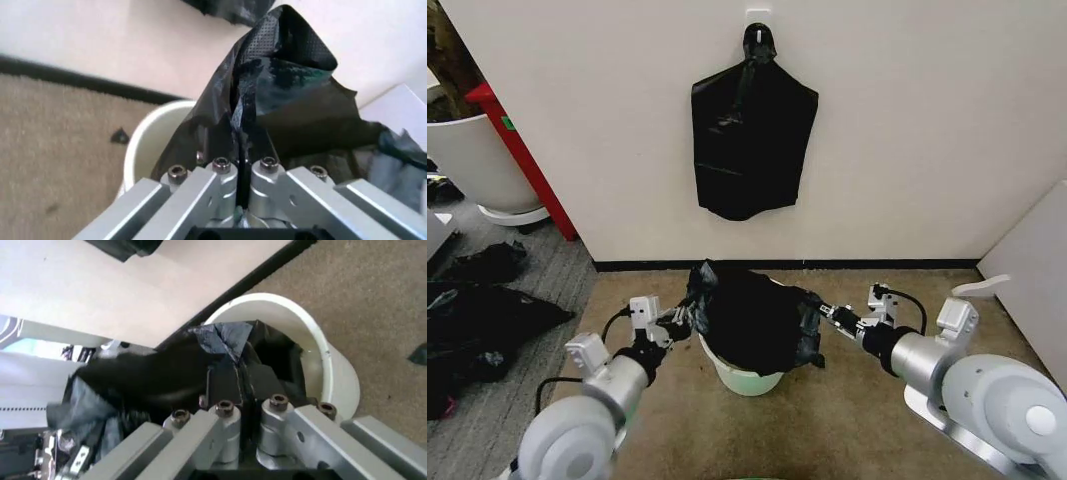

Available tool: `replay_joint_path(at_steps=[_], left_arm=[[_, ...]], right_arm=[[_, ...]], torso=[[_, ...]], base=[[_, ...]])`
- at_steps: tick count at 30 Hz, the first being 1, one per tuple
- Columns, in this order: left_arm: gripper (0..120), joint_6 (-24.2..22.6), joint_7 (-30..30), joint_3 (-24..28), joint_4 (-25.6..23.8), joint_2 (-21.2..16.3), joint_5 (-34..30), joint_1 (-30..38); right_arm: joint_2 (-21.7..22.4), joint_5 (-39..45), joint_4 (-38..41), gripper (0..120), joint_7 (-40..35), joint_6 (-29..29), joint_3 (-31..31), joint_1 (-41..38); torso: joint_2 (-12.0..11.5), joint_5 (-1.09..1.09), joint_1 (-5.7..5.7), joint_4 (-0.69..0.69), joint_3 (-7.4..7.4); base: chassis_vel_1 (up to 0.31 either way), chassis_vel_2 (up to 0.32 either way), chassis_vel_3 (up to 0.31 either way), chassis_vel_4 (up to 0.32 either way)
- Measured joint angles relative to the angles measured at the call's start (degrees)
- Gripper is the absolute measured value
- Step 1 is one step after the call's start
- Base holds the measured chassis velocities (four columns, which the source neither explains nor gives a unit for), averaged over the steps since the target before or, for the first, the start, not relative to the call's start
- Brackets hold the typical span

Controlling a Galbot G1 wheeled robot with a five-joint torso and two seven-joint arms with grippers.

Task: Place the garbage bag over the trash bin.

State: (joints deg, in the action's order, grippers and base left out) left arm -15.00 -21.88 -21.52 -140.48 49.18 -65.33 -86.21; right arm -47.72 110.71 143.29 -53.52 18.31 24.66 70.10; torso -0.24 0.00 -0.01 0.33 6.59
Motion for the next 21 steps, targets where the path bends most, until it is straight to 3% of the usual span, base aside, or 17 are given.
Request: replay_joint_path(at_steps=[5, 10, 15, 18, 21], left_arm=[[0, -1.16, -0.96, 0.0, -0.04, 0.06, -0.65, -1.84], [0, -2.48, -2.05, 1.48, 3.38, -0.36, -1.75, 0.34], [0, -3.97, 0.25, 3.2, 7.85, -3.05, -4.65, 4.05], [0, -4.74, -0.84, 4.09, 7.11, -4.73, -6.19, 3.95], [0, -6.3, -4.28, 3.96, 2.84, -5.44, -8.8, 2.55]], right_arm=[[-0.8, 0.67, 0.07, 0, -1.52, 0.02, -0.84, 1.55], [-2.65, -0.07, -0.34, 0, -1.87, 0.52, -1.72, 2.61], [-3.3, 0.02, -1.32, 0, -3.16, 0.55, -1.81, 2.91], [-3.67, 0.04, -0.67, 0, -4.38, 0.28, -1.87, 4.19], [-3.9, -0.33, -0.14, 0, -5.61, -0.47, -1.77, 6.19]], torso=[[0.0, 0.0, 0.0, 0.0, 0.0], [0.0, -0.01, 0.0, 0.0, 0.0], [0.0, -0.02, 0.0, 0.01, 0.01], [0.0, -0.01, -0.01, 0.02, 0.01], [0.0, 0.0, 0.0, 0.01, 0.01]], base=[[0.0, 0.0, 0.0, 0.0], [0.0, 0.0, 0.0, 0.0], [0.0, 0.0, 0.0, 0.0], [0.0, 0.0, 0.0, 0.0], [0.0, 0.0, 0.0, 0.0]])
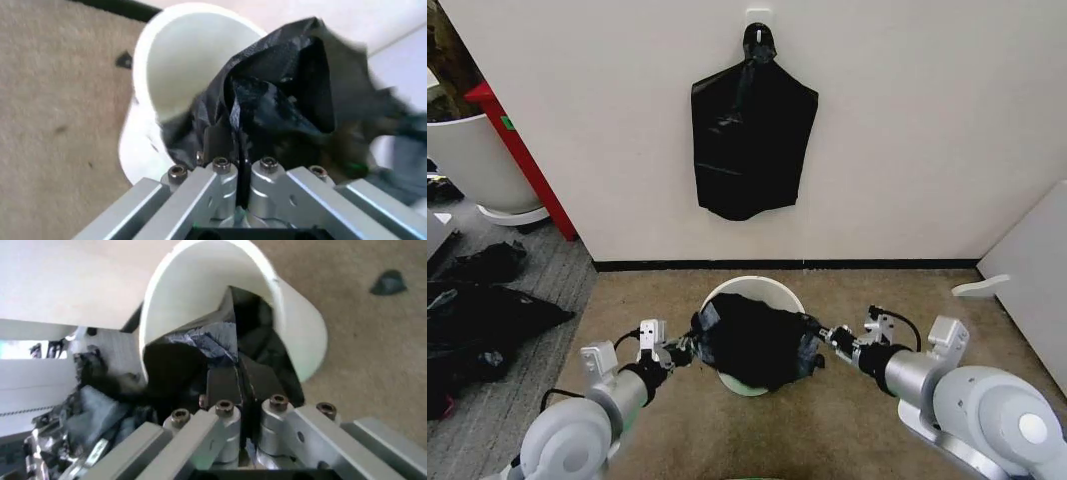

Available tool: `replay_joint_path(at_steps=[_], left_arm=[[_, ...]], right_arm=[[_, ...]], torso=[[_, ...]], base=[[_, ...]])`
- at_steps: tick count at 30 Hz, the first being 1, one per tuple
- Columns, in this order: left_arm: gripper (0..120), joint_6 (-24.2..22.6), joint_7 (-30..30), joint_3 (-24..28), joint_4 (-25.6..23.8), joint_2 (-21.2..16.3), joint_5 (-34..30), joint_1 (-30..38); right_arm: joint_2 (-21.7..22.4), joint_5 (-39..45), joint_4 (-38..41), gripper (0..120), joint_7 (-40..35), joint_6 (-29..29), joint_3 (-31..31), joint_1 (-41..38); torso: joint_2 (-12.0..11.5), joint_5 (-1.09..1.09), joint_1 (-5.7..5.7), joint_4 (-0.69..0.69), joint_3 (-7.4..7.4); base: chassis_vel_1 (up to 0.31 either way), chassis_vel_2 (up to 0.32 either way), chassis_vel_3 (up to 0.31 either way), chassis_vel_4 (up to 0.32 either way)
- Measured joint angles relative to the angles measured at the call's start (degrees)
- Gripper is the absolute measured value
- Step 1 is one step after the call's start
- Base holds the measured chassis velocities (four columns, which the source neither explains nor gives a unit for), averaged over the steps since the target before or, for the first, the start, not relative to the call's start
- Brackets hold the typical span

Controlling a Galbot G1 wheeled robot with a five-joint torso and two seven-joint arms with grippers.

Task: Place the garbage bag over the trash bin.

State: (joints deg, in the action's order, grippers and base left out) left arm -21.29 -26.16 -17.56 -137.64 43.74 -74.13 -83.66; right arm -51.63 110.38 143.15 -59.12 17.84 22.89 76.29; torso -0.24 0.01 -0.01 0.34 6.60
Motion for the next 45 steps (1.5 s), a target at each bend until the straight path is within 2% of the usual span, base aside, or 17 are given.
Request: replay_joint_path(at_steps=[4, 8, 14, 19, 21, 25, 31, 34, 45], left_arm=[[0, -2.59, -5.76, -2.08, -4.59, -1.61, -3.95, -0.34], [0, -3.12, -7.79, -3.14, -5.62, -2.51, -4.66, -0.71], [0, -3.71, -10.89, -5.55, -5.8, -1.73, -7.0, -1.34], [0, -4.42, -9.27, -4.84, -5.44, -1.19, -6.34, -1.36], [0, -4.88, -7.73, -2.47, -2.76, 0.17, -4.13, -1.38], [0, -4.93, -5.92, -1.41, -0.19, 1.51, -1.51, -0.98], [0, -2.95, -3.31, -0.88, 4.45, 2.73, 2.79, 0.08], [0, -0.23, -0.47, -0.56, 7.7, 3.49, 6.61, 0.35], [0, 1.23, 2.39, -0.09, 8.36, 5.29, 11.38, -1.05]], right_arm=[[0.36, 0.19, 0.03, 0, -2.05, -1.22, 0.69, 0.81], [0.32, 0.24, 0.05, 0, -2.63, -1.73, 1.0, 0.86], [0.8, 1.21, 0.09, 0, -4.4, -3.04, 1.49, 0.81], [0.04, 0.69, 0.13, 0, -4.25, -2.53, 0.44, 1.11], [-1.36, -0.23, 0.14, 0, -3.52, -1.26, -0.58, 1.8], [-2.43, -0.97, 0.13, 0, -3.03, -0.54, -1.17, 2.02], [-3.14, -2.53, 0.14, 0, -1.58, 0.25, -1.23, 2.11], [-3.88, -4.53, -1.06, 0, 0.55, 1.62, -1.75, 2.88], [-4.45, -10.8, -4.24, 0, 3.93, 3.23, -2.45, 5.39]], torso=[[0.0, 0.0, 0.0, 0.01, 0.0], [0.0, 0.0, 0.0, 0.0, 0.0], [0.0, 0.0, 0.0, 0.0, 0.0], [0.0, 0.0, 0.0, 0.0, 0.0], [0.0, -0.01, 0.0, 0.01, -0.01], [0.0, -0.01, 0.0, 0.0, 0.0], [0.0, -0.01, 0.0, 0.0, 0.0], [0.0, -0.01, 0.0, 0.0, 0.0], [0.0, 0.0, 0.0, 0.0, 0.0]], base=[[0.0, 0.0, 0.0, 0.0], [0.0, 0.0, 0.0, 0.0], [0.0, 0.0, 0.0, 0.0], [0.0, 0.0, 0.0, 0.0], [0.0, 0.0, 0.0, 0.0], [0.0, 0.0, 0.0, 0.0], [0.0, 0.0, 0.0, 0.0], [0.0, 0.0, 0.0, 0.0], [0.0, 0.0, 0.0, 0.0]])
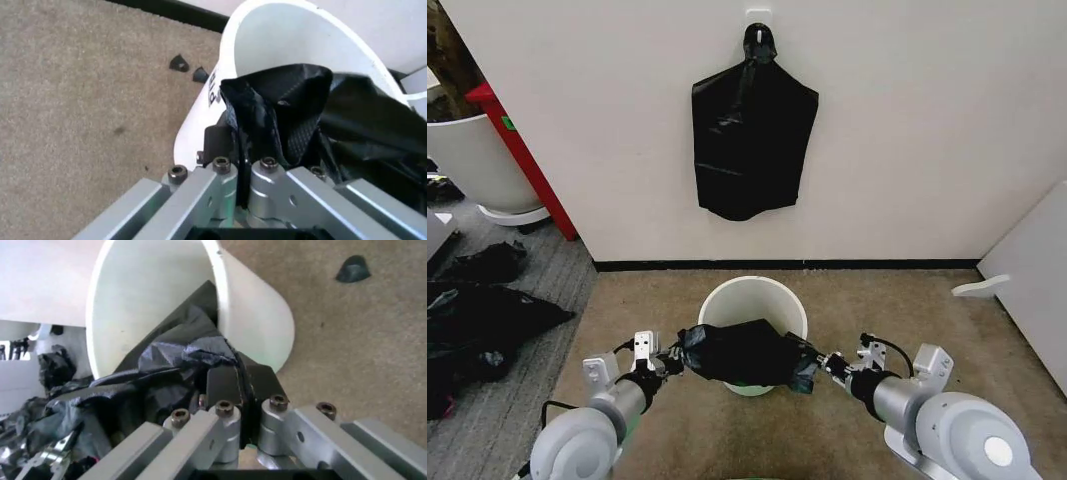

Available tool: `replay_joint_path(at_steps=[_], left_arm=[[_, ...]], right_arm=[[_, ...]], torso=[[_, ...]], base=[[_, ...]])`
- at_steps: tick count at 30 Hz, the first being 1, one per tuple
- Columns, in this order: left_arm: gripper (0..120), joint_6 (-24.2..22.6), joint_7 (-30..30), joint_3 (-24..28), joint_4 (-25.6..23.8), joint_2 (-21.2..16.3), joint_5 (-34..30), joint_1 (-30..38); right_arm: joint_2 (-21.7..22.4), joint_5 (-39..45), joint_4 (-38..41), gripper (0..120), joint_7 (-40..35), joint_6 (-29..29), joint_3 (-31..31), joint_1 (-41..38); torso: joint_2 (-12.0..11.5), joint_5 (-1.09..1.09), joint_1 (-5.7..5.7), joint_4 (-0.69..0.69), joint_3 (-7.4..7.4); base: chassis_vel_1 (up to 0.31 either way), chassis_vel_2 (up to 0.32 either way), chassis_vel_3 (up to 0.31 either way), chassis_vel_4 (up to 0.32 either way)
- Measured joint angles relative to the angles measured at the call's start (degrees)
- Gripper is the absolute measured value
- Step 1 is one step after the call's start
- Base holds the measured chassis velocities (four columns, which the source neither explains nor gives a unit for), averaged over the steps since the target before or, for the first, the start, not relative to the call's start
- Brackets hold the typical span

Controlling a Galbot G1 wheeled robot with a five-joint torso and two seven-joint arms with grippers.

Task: Place the garbage bag over the trash bin.

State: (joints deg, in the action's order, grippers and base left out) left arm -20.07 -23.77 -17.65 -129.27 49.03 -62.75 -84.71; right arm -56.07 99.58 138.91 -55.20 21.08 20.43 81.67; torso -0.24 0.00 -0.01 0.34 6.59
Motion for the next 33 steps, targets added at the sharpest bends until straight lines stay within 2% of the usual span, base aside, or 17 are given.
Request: replay_joint_path(at_steps=[9, 15, 20, 23, 28, 30, 31, 33], left_arm=[[0, 1.21, 2.54, 0.29, 3.8, 1.28, 3.72, 0.15], [0, 4.49, 5.41, 0.85, 6.93, 2.53, 8.09, 0.94], [0, 5.92, 6.37, 1.01, 7.54, 2.91, 9.91, 1.24], [0, 6.4, 6.49, 0.92, 6.73, 2.88, 10.47, 0.99], [0, 6.83, 6.35, 0.42, 1.59, 2.04, 11.27, -0.32], [0, 6.85, 6.17, 0.23, 0.0, 1.58, 11.41, -0.28], [0, 6.85, 6.17, 0.23, 0.0, 1.58, 11.41, -0.28], [0, 6.85, 5.86, -0.03, -1.38, 1.13, 11.38, 0.14]], right_arm=[[-0.7, -4.26, -3.75, 0, 3.18, 0.44, -0.36, -0.27], [-0.96, -8.41, -5.94, 0, 7.26, 0.59, -0.64, -0.04], [-0.78, -11.59, -6.76, 0, 11.32, 0.45, -0.6, 0.43], [-0.63, -11.88, -6.31, 0, 11.92, 0.45, -0.43, 0.67], [0.07, -12.7, -2.69, 2, 12.78, 1.07, 0.78, 1.66], [0.39, -12.73, -0.76, 12, 12.81, 1.11, 1.72, 1.75], [0.39, -12.73, -0.76, 12, 12.81, 1.11, 1.72, 1.75], [0.74, -12.21, 1.37, 20, 11.89, 1.03, 2.59, 1.71]], torso=[[0.0, 0.0, 0.0, 0.0, 0.0], [0.0, 0.0, 0.0, 0.0, 0.0], [0.0, 0.0, 0.0, 0.0, 0.0], [0.0, 0.0, 0.0, 0.0, 0.01], [0.0, 0.0, 0.0, 0.0, 0.0], [0.0, 0.01, 0.0, 0.0, 0.0], [0.0, 0.01, 0.0, 0.0, 0.0], [0.0, 0.0, 0.0, 0.0, 0.0]], base=[[0.0, 0.0, 0.0, 0.0], [0.0, 0.0, 0.0, 0.0], [0.0, 0.0, 0.0, 0.0], [0.0, 0.0, 0.0, 0.0], [0.0, 0.0, 0.0, 0.0], [0.0, 0.0, 0.0, 0.0], [0.0, 0.0, 0.0, 0.0], [0.0, 0.0, 0.0, 0.0]])
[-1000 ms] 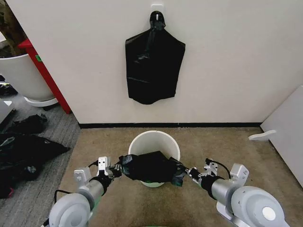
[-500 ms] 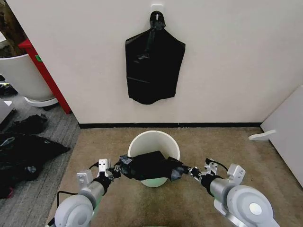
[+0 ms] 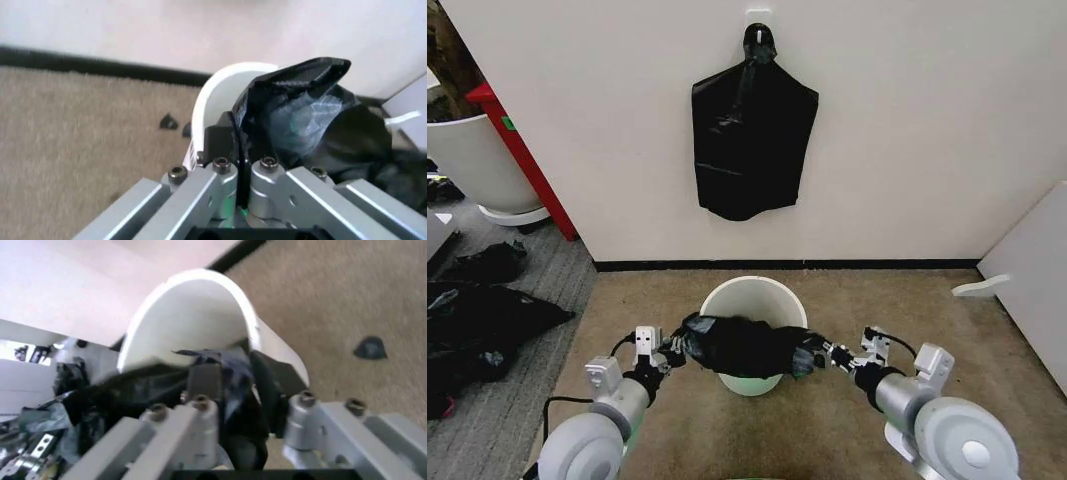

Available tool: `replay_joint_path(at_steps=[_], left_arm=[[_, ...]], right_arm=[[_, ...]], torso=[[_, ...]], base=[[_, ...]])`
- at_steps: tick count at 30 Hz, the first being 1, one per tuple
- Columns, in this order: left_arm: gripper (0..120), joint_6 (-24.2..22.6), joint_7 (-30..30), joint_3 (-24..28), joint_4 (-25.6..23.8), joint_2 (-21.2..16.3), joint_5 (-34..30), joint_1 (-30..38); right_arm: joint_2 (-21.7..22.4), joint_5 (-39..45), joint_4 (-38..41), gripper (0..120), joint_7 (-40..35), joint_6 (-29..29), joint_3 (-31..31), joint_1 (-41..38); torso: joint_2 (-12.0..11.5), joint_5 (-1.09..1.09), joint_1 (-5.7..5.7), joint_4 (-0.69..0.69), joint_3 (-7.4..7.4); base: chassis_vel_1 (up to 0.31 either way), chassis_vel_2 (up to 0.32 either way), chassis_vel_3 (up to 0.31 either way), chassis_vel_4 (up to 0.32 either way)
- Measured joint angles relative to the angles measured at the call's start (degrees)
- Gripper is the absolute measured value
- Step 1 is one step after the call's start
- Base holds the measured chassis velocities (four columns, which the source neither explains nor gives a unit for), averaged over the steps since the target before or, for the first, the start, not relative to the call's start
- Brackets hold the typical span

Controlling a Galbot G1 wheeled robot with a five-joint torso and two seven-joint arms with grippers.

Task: Place the garbage bag over the trash bin.

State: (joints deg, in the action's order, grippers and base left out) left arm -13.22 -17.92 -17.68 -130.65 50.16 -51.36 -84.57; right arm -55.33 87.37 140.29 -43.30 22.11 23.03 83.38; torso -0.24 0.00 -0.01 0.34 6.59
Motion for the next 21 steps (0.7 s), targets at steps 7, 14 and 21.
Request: replay_joint_path(at_steps=[7, 14, 21], left_arm=[[0, 0.37, -1.38, -0.07, -1.61, -0.3, -1.43, 1.14], [0, 0.54, -1.99, 0.06, -2.21, 0.12, -3.18, 1.49], [0, 0.63, -2.97, -0.57, -4.22, 0.83, -6.74, 1.81]], right_arm=[[0.55, 6.04, 3.12, 44, -6.58, -1.2, 1.43, 1.47], [-2.9, 17.65, 3.12, 70, -14.41, -3.92, 0.75, 3.63], [-6.3, 20.84, 3.09, 94, -12.26, -5.75, 0.86, 4.75]], torso=[[0.0, 0.0, 0.0, 0.0, 0.0], [0.0, -0.01, 0.0, 0.01, 0.0], [0.0, 0.0, 0.0, 0.0, 0.0]], base=[[0.0, 0.0, 0.0, 0.0], [0.0, 0.0, 0.0, 0.0], [0.0, 0.0, 0.0, 0.0]])
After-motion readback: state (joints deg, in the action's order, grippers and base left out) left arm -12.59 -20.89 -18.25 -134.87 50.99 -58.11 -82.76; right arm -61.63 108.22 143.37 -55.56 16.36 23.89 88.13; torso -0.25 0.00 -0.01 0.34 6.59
